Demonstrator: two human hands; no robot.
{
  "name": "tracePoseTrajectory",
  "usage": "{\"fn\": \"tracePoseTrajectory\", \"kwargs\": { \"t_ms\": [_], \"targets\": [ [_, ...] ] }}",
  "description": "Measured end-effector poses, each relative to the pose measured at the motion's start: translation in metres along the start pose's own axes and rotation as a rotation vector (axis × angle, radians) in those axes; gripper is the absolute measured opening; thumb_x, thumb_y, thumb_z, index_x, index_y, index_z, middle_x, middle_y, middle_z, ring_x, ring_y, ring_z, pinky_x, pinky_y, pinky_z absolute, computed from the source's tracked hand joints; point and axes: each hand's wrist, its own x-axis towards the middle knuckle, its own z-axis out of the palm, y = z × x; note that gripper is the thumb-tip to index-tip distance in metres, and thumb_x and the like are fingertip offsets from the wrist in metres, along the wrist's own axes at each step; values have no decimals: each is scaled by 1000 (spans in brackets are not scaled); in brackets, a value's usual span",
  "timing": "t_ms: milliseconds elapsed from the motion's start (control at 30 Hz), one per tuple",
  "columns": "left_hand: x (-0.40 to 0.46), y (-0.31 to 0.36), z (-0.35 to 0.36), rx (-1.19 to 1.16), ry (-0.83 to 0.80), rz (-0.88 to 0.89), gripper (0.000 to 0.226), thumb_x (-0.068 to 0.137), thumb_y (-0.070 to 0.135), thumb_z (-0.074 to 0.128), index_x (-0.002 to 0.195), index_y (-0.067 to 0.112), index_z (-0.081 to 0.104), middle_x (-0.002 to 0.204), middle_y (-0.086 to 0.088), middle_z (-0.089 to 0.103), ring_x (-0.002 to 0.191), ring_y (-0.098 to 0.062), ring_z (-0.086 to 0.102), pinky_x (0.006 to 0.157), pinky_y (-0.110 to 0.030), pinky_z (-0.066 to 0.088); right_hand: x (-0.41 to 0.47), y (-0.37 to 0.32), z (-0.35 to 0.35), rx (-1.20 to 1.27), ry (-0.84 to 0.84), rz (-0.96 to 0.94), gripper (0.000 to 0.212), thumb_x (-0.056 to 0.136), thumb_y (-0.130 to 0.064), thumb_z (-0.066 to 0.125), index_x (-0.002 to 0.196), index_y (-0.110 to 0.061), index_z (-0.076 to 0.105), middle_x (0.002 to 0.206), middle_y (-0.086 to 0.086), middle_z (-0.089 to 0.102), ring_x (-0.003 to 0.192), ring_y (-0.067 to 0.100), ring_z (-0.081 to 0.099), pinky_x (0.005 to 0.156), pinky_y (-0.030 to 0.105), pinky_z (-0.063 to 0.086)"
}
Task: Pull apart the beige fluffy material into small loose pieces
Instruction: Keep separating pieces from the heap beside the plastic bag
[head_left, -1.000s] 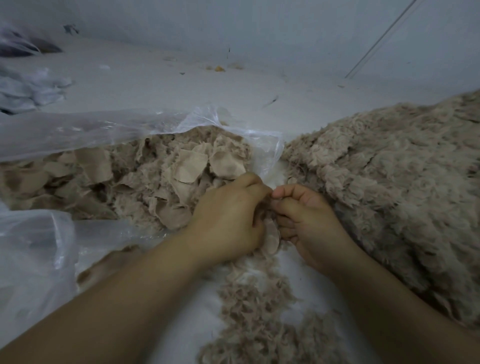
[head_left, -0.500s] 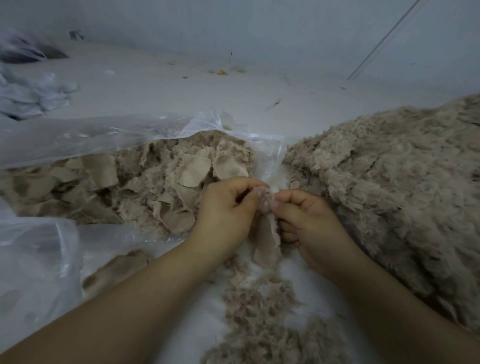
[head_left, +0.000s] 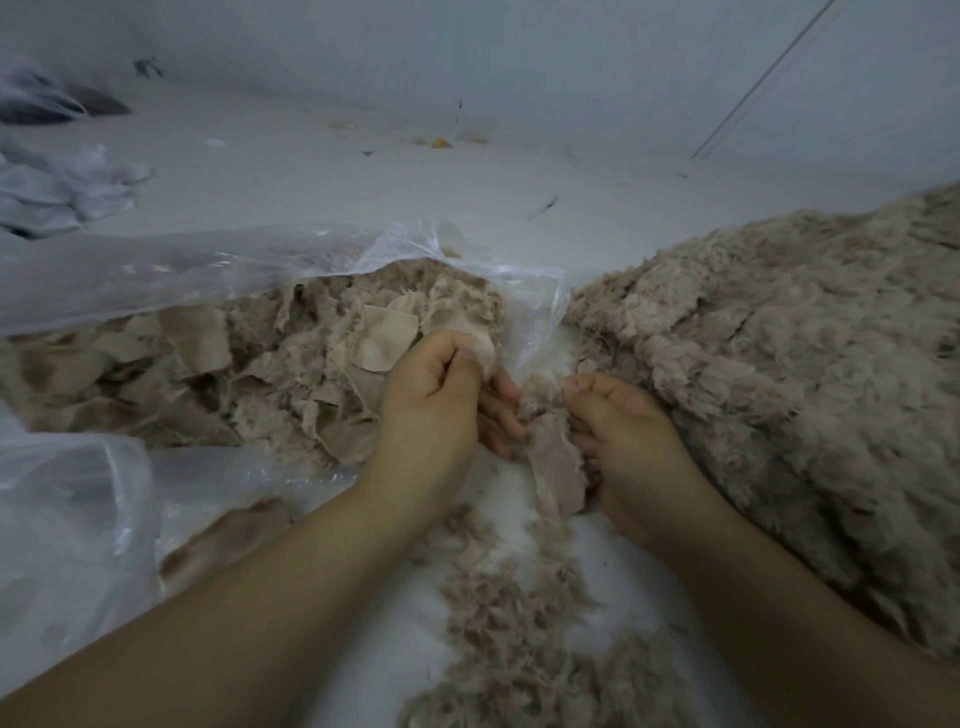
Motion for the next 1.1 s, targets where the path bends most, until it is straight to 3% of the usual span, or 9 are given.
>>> {"fn": "tracePoseTrajectory", "kwargs": {
  "t_ms": [100,167,267,367,467,567,667,767,1100],
  "targets": [
    [-3,1,-4,165,-91,50,43,87,10,48,44,8,54,48,-19,58,40,-25,51,44,-22,40,1,1,-1,-6,-16,-22,29,100,-14,48,74,-18,60,45,-8,40,35,4,30,35,16,26],
    [-5,-2,-4,331,-136,76,48,86,16,59,39,9,56,42,-14,56,37,-21,50,43,-19,37,0,1,-1,-15,-26,-30,29,99,-13,50,73,-19,61,46,-7,39,36,4,29,34,16,25],
    [-2,-10,-2,466,-55,152,37,83,22,76,55,4,59,48,-8,57,42,-16,51,42,-26,40,-1,-1,-1,-19,-58,-45,27,96,-10,51,73,-16,64,44,-6,38,35,3,28,33,15,24],
    [1,-11,1,531,-33,150,16,79,27,79,77,17,66,68,-2,65,59,-16,61,53,-32,50,-2,-2,-2,-16,-88,-57,30,94,-6,51,71,-16,66,44,-4,36,35,3,26,34,14,23],
    [3,-15,0,496,-63,119,15,89,15,69,74,17,69,60,-2,66,53,-16,62,52,-37,52,-4,-1,-5,-13,-141,-59,19,95,-11,54,79,-7,63,46,0,44,36,5,34,37,16,31],
    [1,-12,0,358,-59,147,18,92,9,63,76,13,69,58,-3,66,50,-17,63,50,-31,53,-5,-2,-5,-44,-217,-85,20,88,-23,69,92,-3,68,68,26,61,47,20,52,51,24,46],
    [1,-9,0,256,-21,168,18,95,9,60,79,10,69,60,-6,66,50,-20,63,50,-29,51,-5,-3,-3,-84,-205,-88,14,89,-17,68,75,-13,70,58,12,60,39,12,46,39,18,37],
    [3,-8,-1,238,64,163,19,96,10,57,79,10,66,57,-2,62,46,-15,57,46,-23,45,-1,-2,-3,-29,-147,-22,45,97,-9,51,55,-21,60,44,-5,41,33,5,29,35,15,25],
    [4,-4,-2,156,129,111,24,101,12,48,80,5,54,47,7,43,43,-8,38,42,-23,34,-1,-3,1,-47,-140,18,57,99,-5,44,49,-24,63,44,-9,37,35,4,26,34,15,24]
  ]
}}
